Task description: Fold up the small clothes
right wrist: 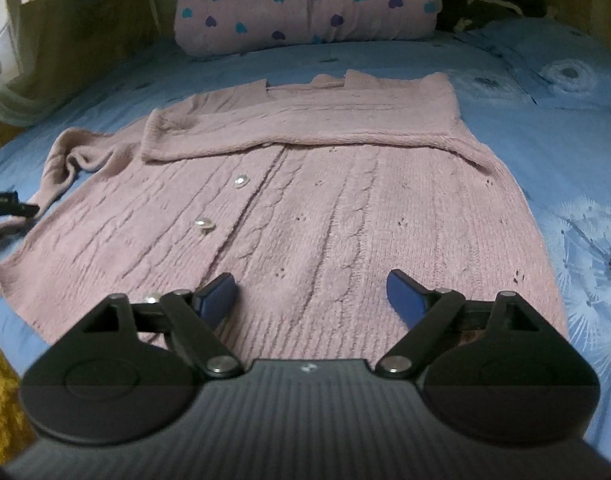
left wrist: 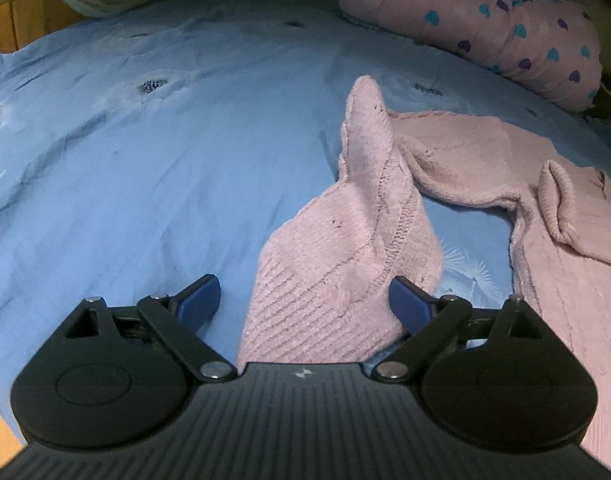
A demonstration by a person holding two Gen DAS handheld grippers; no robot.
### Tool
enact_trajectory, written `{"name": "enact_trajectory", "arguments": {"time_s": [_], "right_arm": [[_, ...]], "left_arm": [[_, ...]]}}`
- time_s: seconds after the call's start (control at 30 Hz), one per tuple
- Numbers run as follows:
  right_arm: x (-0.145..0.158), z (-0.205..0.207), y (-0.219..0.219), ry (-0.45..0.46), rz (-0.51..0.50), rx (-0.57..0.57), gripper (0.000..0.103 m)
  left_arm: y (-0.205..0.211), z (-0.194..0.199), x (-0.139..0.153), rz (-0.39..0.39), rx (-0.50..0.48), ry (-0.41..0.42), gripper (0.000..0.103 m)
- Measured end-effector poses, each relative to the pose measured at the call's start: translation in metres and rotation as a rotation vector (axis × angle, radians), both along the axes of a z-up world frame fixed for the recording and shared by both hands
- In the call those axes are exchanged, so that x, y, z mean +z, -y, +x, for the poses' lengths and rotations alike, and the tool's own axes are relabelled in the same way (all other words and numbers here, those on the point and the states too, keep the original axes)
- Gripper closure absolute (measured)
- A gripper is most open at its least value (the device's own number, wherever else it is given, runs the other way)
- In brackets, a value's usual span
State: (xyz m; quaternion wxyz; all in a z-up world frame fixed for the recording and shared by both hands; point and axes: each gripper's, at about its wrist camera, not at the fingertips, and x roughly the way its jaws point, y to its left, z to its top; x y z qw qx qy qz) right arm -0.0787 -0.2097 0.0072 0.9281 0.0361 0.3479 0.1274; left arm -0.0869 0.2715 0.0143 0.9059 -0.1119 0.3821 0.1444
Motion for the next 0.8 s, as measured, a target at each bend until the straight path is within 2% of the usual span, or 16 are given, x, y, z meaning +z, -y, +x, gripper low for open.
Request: {"name": "enact_trajectory", "arguments": {"time_s": [0.23, 0.3, 0.37, 0.47, 0.5, 0.53, 0.6, 0.67, 0.73, 0.8], "right_arm": [[-0.001, 0.0, 0.0, 0.006, 0.01, -0.008, 0.017], [-0.001, -0.001, 0.001, 0.009, 0.012, -0.006, 0.017], [-0.002, -0.002, 0.001, 0.013, 0.01, -0.005, 0.017], [-0.001, -0.003, 0.0, 0.017, 0.017, -0.017, 0.017], [-0.001, -0.004, 0.0, 0.021, 0.024, -0.024, 0.017], [-0.001, -0.005, 0.0, 0.023, 0.028, -0.028, 0.017], [0.0, -0.006, -0.001, 0.029, 0.027, -0.027, 0.017], [0.002, -0.007, 0.001, 0.031, 0.042, -0.027, 0.017], [0.005, -0.009, 0.007, 0.027, 0.109, -0.047, 0.018], [0.008, -0.01, 0.014, 0.02, 0.179, -0.059, 0.018]], "left_arm": [[0.004, -0.006, 0.0, -0.002, 0.019, 0.015, 0.009], [0.006, -0.007, 0.002, -0.001, 0.024, 0.017, 0.012], [0.008, -0.012, 0.004, -0.017, 0.016, 0.046, 0.026], [0.01, -0.02, 0.007, -0.04, -0.006, 0.084, 0.065], [0.008, -0.022, 0.008, -0.049, 0.002, 0.093, 0.069], [0.006, -0.023, 0.008, -0.058, 0.016, 0.096, 0.078], [0.0, -0.025, 0.01, -0.096, 0.041, 0.108, 0.088], [-0.009, -0.029, 0.015, -0.141, 0.062, 0.141, 0.09], [-0.015, -0.033, 0.026, -0.125, 0.086, 0.174, 0.09], [-0.019, -0.034, 0.041, -0.067, 0.117, 0.197, 0.09]]}}
